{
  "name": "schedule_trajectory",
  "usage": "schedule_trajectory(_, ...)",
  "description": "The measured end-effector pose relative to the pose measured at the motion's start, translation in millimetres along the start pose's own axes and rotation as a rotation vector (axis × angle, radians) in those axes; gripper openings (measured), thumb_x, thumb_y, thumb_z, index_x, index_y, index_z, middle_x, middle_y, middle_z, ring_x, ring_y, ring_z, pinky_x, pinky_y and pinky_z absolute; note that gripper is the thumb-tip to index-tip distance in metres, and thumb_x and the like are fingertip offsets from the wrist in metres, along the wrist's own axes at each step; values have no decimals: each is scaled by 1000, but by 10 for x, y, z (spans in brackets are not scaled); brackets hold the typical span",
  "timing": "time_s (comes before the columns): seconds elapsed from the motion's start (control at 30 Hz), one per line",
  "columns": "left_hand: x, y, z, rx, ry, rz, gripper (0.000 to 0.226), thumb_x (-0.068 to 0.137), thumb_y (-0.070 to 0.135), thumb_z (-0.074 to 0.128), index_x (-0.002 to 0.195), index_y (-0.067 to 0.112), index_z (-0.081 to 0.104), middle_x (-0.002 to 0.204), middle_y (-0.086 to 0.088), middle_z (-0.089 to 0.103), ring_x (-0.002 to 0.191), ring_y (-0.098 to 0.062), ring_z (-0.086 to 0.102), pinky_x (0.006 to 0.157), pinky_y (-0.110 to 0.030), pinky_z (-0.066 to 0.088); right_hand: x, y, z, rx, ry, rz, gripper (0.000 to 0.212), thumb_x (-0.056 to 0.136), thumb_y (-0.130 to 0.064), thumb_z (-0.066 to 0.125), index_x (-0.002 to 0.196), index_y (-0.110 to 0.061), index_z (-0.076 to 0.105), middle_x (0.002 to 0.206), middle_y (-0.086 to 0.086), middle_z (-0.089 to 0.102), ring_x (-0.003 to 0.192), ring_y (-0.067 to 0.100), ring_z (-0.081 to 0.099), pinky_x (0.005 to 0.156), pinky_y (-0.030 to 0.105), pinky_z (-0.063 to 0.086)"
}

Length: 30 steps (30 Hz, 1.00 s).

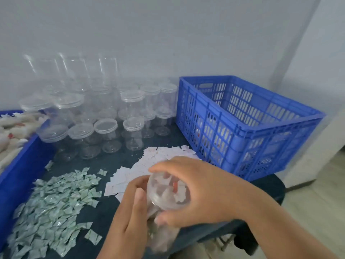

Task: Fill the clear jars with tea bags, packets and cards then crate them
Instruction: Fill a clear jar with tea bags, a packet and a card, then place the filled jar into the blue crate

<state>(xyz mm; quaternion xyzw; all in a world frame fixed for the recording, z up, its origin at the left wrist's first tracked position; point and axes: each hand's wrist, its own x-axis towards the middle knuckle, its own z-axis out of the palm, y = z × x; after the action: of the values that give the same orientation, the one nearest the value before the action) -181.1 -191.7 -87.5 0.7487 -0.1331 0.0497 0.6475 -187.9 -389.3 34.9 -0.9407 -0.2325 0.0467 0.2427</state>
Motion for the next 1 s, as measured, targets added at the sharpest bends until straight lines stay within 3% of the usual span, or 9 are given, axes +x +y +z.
schedule_trajectory(0.17, 470, 169, 138, 35, 9, -17, 53, 85, 83, 40, 124, 50, 56, 123, 32, 63, 114, 6, 63, 89, -22, 48, 41, 235, -935, -118, 325, 173, 72, 69, -84, 65, 132, -57, 45, 118, -30, 57, 98, -16, 58, 77, 18, 45)
schedule_trajectory(0.27, 778, 289, 339, 143, -136, -13, 39, 89, 76, 49, 114, 48, 61, 116, 38, 62, 108, 12, 61, 79, -14, 47, 229, 609, -1560, -218, 584, 255, 86, 59, -86, 61, 133, -44, 52, 113, -17, 61, 88, -1, 60, 76, 26, 42)
schedule_trajectory(0.37, 1107, 471, 670, 238, -249, 100, 26, 97, 57, 58, 120, 45, 61, 116, 32, 62, 108, 13, 60, 83, -14, 48, 489, 1125, -2041, -274, 653, 412, 95, 59, -81, 65, 138, -30, 54, 116, -3, 60, 91, 21, 60, 81, 30, 41)
schedule_trajectory(0.53, 1541, 767, 1291, 380, -324, 426, 68, 93, 67, 63, 152, 43, 40, 155, 20, 38, 142, 1, 39, 115, -32, 42, 823, 1896, -2191, -295, 461, 719, 67, 74, -57, 86, 120, -23, 52, 104, 4, 62, 62, 27, 76, 54, 37, 62)
schedule_trajectory(0.63, 1649, 854, 1616, 414, -311, 636, 74, 92, 62, 69, 157, 39, 40, 170, 6, 24, 154, -16, 27, 118, -32, 32, 1006, 2149, -2095, -281, 251, 819, 66, 64, -52, 89, 106, -10, 61, 104, 12, 68, 70, 34, 79, 60, 52, 67)
schedule_trajectory(0.73, 1729, 797, 1843, 531, -332, 742, 56, 95, 51, 72, 141, 21, 61, 149, -2, 52, 145, -25, 42, 121, -40, 35, 1146, 2337, -1925, -204, 63, 872, 63, 78, -35, 89, 126, -9, 60, 123, 12, 67, 86, 34, 79, 61, 45, 68)
schedule_trajectory(0.8, 1764, 717, 1926, 558, -304, 799, 39, 96, 40, 73, 124, 14, 68, 126, -1, 63, 137, -28, 50, 124, -39, 30, 1187, 2428, -1858, -156, -13, 873, 82, 87, -27, 88, 154, -20, 41, 145, 8, 54, 106, 32, 73, 64, 37, 66)
schedule_trajectory(0.87, 1790, 640, 1971, 531, -263, 825, 32, 95, 34, 74, 118, 12, 69, 119, -1, 65, 133, -28, 54, 126, -37, 27, 1205, 2464, -1871, -71, -62, 846, 98, 86, -20, 91, 162, -28, 29, 157, 8, 41, 118, 31, 67, 74, 36, 67)
schedule_trajectory(1.0, 1810, 564, 2012, 492, -263, 829, 32, 98, 34, 73, 121, 12, 69, 124, -1, 63, 134, -27, 54, 128, -38, 25, 1158, 2431, -1956, 230, -158, 815, 111, 84, 1, 87, 166, -36, 23, 150, 18, 54, 111, 33, 75, 78, 37, 65)
